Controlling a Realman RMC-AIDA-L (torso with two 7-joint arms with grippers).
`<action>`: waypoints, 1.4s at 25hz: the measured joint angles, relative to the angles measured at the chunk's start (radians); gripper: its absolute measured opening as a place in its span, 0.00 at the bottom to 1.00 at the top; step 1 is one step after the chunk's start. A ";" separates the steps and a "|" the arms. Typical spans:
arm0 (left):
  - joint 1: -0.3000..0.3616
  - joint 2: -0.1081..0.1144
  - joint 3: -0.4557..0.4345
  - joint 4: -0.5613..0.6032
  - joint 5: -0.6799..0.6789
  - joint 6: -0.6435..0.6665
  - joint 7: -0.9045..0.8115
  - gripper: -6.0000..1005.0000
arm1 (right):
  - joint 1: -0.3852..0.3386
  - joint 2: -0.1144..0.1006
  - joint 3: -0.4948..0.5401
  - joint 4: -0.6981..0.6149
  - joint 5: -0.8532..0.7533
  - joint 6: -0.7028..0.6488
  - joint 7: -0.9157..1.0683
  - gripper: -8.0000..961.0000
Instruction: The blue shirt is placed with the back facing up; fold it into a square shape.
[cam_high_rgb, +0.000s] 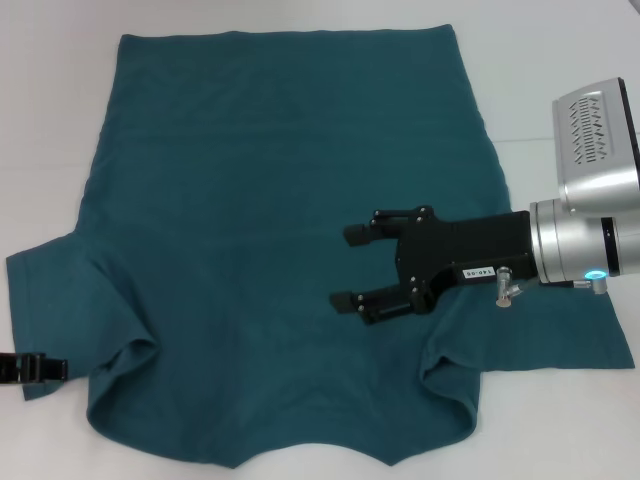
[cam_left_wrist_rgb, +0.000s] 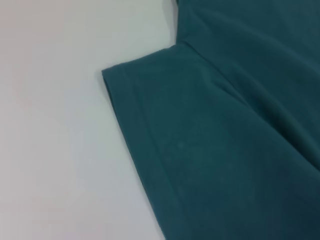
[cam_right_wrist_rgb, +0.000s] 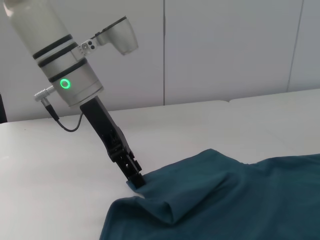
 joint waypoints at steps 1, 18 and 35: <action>0.000 0.000 0.000 -0.001 0.002 -0.001 0.000 0.59 | 0.000 0.000 0.000 0.000 0.000 0.000 0.000 0.95; 0.000 0.000 0.012 -0.039 0.012 -0.039 0.000 0.56 | 0.001 0.000 0.000 0.000 0.001 0.000 0.003 0.95; -0.020 0.002 0.039 -0.083 0.013 -0.083 -0.002 0.53 | 0.009 0.000 0.000 0.005 0.001 0.007 0.002 0.95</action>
